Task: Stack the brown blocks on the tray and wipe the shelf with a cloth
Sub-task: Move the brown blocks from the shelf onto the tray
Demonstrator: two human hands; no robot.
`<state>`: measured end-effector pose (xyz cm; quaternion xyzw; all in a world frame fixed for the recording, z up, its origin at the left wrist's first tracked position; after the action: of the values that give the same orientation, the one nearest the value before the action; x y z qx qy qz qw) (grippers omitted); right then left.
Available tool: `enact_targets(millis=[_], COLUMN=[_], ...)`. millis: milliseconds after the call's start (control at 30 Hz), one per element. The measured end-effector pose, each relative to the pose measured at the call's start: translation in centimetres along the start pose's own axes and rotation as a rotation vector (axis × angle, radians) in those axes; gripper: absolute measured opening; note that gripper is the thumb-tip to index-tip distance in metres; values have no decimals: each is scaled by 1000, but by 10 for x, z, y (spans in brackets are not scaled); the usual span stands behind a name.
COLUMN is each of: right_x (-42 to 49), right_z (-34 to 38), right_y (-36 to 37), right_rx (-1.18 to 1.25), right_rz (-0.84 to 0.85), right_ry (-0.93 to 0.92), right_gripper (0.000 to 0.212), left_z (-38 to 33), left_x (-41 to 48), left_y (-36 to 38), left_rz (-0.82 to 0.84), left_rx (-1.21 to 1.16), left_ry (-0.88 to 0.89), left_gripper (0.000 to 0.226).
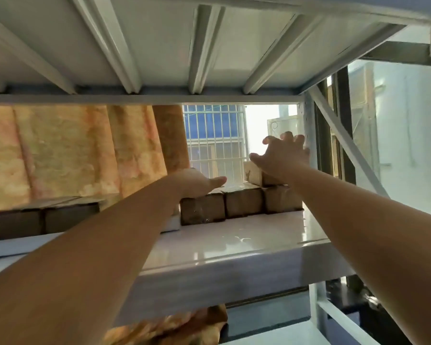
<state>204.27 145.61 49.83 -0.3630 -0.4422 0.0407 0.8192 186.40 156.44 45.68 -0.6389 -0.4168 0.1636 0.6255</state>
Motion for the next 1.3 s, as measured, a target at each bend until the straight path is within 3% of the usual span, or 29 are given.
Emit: enact_targets(millis=[100, 200, 567, 800, 1000, 1133, 1300], right_x=[13, 14, 10, 5, -10, -29, -61], right_z=[-11, -16, -18, -22, 6, 51, 132], right_y=[20, 34, 37, 19, -4, -13, -12], right_rx=[78, 113, 15, 205, 316, 356, 338], right_rz=[135, 190, 177, 6, -56, 2, 115], right_ry=[18, -9, -52, 3, -69, -91, -139], right_gripper=[69, 65, 70, 71, 66, 64, 69], left_z=[-10, -4, 14, 17, 3, 26, 90], left_x=[9, 18, 14, -2, -29, -47, -73], left_y=[18, 24, -4, -31, -58, -75, -118], left_rz=[127, 149, -241, -546, -753, -742, -736], left_rx=[19, -12, -324, -560, -291, -43, 100], left_ry=[-56, -104, -91, 17, 103, 61, -22], left_gripper=[97, 80, 40, 58, 56, 62, 65])
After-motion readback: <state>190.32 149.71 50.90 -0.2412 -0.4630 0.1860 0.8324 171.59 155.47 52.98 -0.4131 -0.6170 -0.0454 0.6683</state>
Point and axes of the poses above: each hand's wrist, its own x-axis towards the middle knuckle, its own y-axis out of the palm, z = x × y, the point moved 8 cm from there along x, towards the middle knuckle, and after that the axes turned 8 degrees about y, right-handed, at the moved point
